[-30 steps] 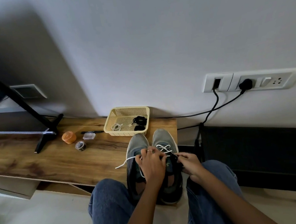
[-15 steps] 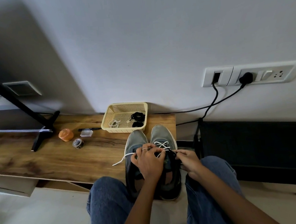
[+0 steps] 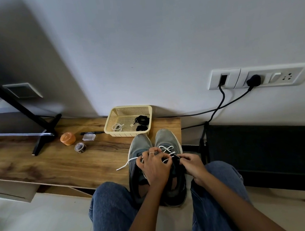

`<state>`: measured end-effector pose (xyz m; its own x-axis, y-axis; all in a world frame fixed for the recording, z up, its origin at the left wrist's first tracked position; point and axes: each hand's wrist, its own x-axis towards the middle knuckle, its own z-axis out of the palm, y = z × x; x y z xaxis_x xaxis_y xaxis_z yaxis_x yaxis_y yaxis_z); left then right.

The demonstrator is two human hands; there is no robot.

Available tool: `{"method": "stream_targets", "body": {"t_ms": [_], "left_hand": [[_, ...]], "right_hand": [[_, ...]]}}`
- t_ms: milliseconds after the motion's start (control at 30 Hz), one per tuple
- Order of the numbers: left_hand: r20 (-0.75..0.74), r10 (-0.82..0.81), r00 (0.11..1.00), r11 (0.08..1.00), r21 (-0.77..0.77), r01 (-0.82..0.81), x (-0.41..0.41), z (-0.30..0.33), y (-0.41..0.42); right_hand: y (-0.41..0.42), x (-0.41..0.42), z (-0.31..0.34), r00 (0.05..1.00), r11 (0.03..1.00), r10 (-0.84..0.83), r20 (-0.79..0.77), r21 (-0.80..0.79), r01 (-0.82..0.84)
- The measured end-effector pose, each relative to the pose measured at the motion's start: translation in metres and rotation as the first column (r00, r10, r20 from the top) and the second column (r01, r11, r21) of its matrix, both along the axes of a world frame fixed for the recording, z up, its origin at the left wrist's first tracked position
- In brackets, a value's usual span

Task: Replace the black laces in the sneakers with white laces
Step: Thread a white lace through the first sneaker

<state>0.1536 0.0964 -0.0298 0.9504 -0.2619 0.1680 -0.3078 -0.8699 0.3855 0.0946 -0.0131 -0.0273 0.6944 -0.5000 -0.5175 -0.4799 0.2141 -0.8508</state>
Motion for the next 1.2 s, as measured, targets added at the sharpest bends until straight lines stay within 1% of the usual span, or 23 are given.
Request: {"method": "stream_targets", "body": {"t_ms": [67,133,267,333,467,700,1000,1200], "left_hand": [[0.008,-0.007,1.000,1.000,0.010,0.007,0.000,0.001,0.000],[-0.005,-0.022,1.000,1.000,0.013,0.022,0.000,0.001,0.000],[0.002,-0.064,0.998,0.998,0.021,0.064,-0.001,0.001,0.001],[0.000,-0.079,0.997,0.997,0.025,0.079,-0.001,0.000,0.001],[0.030,-0.091,0.995,0.995,0.034,0.090,0.000,-0.003,0.002],[0.090,-0.119,0.989,0.991,0.080,0.112,0.001,-0.008,0.001],[0.140,-0.142,0.980,0.978,0.176,0.116,0.001,-0.009,0.001],[0.170,-0.137,0.976,0.980,0.166,0.109,0.002,-0.013,-0.001]], "right_hand": [[0.001,0.000,0.000,0.997,0.986,0.083,0.010,-0.144,-0.080],[0.004,0.000,0.000,0.989,0.953,0.149,-0.001,-0.267,-0.144],[0.010,0.001,0.001,0.974,0.865,0.220,-0.047,-0.453,-0.217],[0.012,0.001,0.003,0.969,0.826,0.242,-0.043,-0.515,-0.229],[0.015,0.001,0.007,0.964,0.797,0.264,-0.031,-0.556,-0.236],[0.014,0.003,0.004,0.951,0.769,0.304,-0.055,-0.576,-0.279],[0.011,0.009,0.004,0.907,0.639,0.408,-0.105,-0.676,-0.366],[0.008,0.010,0.009,0.887,0.605,0.442,-0.133,-0.686,-0.405]]}}
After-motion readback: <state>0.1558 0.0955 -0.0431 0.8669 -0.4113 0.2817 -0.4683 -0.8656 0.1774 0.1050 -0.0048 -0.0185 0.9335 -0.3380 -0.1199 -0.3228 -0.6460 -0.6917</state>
